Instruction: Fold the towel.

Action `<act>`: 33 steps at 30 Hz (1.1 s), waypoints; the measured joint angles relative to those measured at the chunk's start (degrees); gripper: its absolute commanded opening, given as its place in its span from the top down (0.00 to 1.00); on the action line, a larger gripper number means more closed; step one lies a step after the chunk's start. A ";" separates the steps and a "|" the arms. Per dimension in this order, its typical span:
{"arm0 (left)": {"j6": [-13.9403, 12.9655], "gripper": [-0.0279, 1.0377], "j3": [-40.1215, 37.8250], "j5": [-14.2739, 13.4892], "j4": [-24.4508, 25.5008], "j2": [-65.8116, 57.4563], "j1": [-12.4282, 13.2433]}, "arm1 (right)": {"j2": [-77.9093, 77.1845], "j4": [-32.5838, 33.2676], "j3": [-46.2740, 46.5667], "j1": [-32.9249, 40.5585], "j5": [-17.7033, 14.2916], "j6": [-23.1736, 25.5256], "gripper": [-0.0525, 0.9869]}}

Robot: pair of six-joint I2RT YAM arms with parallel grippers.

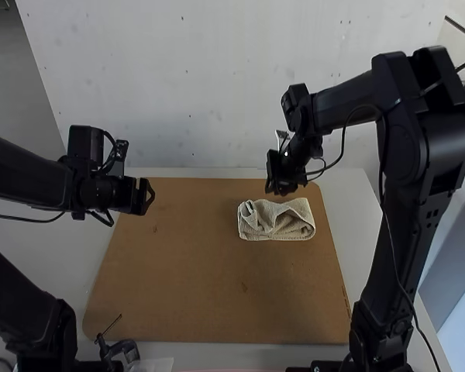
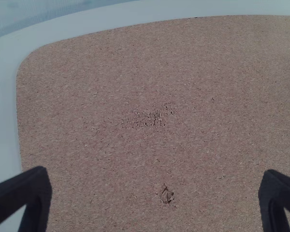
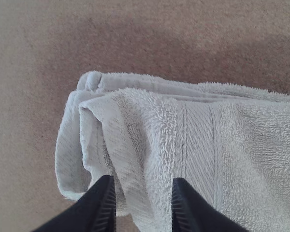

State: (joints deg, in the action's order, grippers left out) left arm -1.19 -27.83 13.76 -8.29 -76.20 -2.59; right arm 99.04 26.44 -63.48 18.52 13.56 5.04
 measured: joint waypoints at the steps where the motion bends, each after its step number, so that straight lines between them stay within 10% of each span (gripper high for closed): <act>1: 0.00 0.08 0.00 0.00 0.00 0.00 0.02 | -0.17 0.37 0.68 0.00 -0.20 -0.46 0.75; 7: 0.02 0.08 0.00 0.00 -0.02 0.00 0.02 | -0.24 1.75 4.48 1.73 -2.21 -2.93 0.88; 33: 0.02 0.08 0.00 0.02 -0.04 0.02 0.07 | 4.55 -6.73 7.63 4.98 -8.55 -3.50 0.92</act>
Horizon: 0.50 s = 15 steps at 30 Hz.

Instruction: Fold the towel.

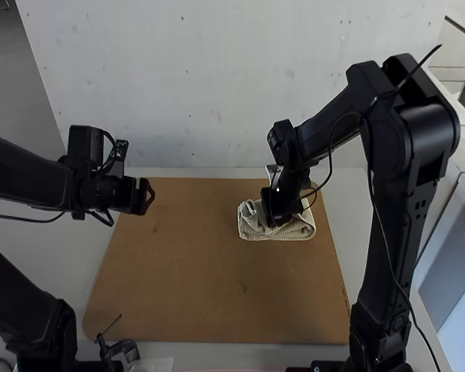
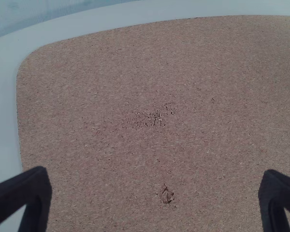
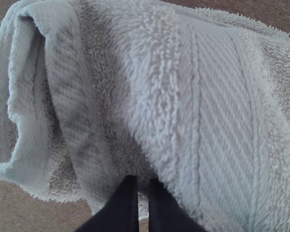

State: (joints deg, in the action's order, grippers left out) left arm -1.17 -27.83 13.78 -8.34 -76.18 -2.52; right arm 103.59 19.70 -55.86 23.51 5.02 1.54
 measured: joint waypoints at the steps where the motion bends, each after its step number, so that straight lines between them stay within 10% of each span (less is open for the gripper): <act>1: 0.00 0.08 0.00 0.00 0.02 -0.02 0.02 | 0.52 -0.15 0.00 -0.02 -0.42 -0.07 0.92; 15: 0.00 0.08 0.96 0.20 -0.04 0.00 0.42 | 3.28 -2.84 -1.40 3.02 0.50 3.23 0.93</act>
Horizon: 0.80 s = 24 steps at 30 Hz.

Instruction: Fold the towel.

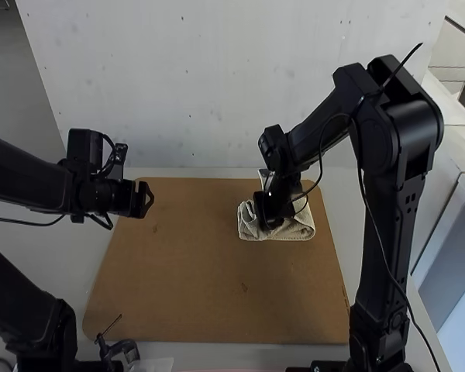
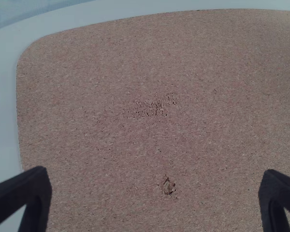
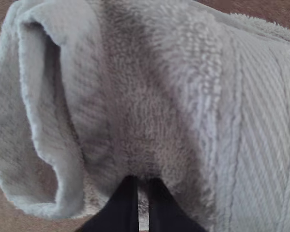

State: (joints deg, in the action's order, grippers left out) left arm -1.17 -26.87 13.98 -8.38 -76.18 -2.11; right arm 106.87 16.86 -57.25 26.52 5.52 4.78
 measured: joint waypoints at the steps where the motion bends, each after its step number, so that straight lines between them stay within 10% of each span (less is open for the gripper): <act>1: 0.00 0.08 0.00 0.00 0.00 0.00 0.00 | 0.00 -0.09 -0.46 0.07 0.74 0.55 0.93; 24: 0.17 0.08 0.00 0.02 -0.02 0.00 0.02 | -2.56 1.62 -1.62 -3.41 1.55 -0.46 0.93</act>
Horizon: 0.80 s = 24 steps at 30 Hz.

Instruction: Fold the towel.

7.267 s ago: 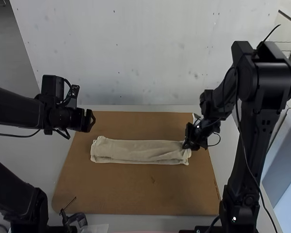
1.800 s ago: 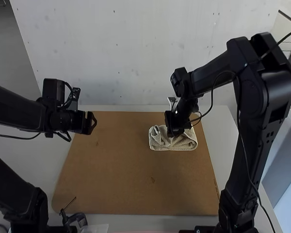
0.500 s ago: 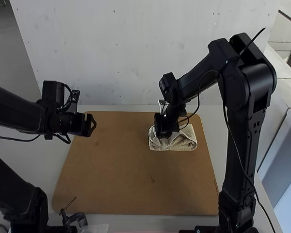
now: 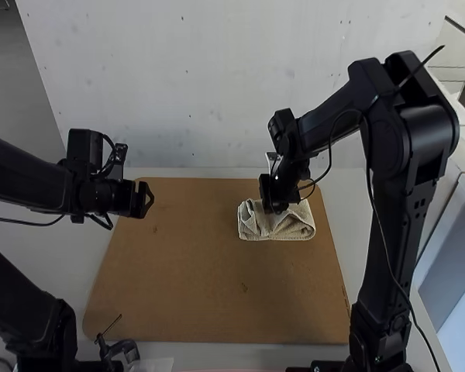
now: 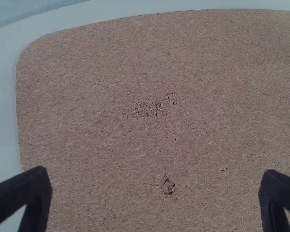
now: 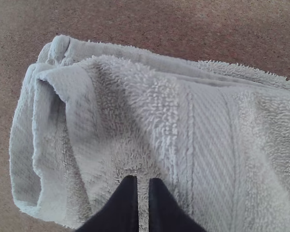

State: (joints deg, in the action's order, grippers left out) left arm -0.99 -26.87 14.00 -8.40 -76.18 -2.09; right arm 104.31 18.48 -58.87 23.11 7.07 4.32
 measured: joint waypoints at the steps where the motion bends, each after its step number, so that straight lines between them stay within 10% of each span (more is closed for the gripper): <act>1: 0.00 0.08 0.02 0.02 0.02 0.00 0.00 | 0.79 -0.15 0.26 0.57 -0.42 -0.07 0.93; 12: 0.02 0.08 0.00 0.61 0.00 0.00 0.26 | 5.16 -1.95 1.44 4.74 -2.54 0.98 0.93; 24: 0.24 0.08 0.00 0.63 0.00 0.00 0.33 | 5.64 -9.01 -0.33 7.21 3.32 7.41 0.93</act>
State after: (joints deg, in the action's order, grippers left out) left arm -0.75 -26.87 14.63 -8.40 -76.18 -1.76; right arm 109.95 9.47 -59.20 30.33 10.39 11.73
